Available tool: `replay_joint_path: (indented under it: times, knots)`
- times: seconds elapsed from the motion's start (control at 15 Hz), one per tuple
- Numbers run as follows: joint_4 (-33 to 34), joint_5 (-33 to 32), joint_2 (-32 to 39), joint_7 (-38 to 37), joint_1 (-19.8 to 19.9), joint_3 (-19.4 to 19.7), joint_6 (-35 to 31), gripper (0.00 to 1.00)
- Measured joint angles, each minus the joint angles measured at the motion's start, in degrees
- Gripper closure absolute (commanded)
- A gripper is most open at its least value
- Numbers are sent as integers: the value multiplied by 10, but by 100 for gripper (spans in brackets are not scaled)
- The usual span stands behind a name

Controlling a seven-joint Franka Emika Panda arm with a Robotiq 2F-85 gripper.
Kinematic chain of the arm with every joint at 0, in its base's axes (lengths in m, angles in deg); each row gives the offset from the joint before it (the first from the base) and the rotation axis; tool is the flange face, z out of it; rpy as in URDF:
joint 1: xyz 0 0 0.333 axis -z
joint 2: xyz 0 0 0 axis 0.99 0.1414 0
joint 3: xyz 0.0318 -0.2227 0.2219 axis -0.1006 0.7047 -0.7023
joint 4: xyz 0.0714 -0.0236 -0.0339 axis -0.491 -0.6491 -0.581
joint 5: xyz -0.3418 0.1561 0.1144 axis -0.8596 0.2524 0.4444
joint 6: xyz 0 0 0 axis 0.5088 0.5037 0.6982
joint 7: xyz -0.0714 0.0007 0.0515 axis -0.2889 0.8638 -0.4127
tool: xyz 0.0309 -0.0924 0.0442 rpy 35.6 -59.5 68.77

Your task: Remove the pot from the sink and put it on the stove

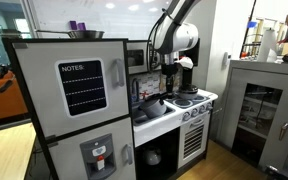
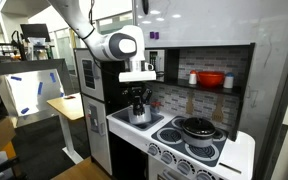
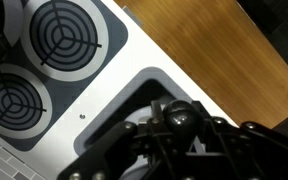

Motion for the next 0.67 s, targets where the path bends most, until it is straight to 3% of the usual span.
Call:
replay_joint_path:
  times: [0.67]
  knots:
    - [-32,22,-42,0,12,14,0,91]
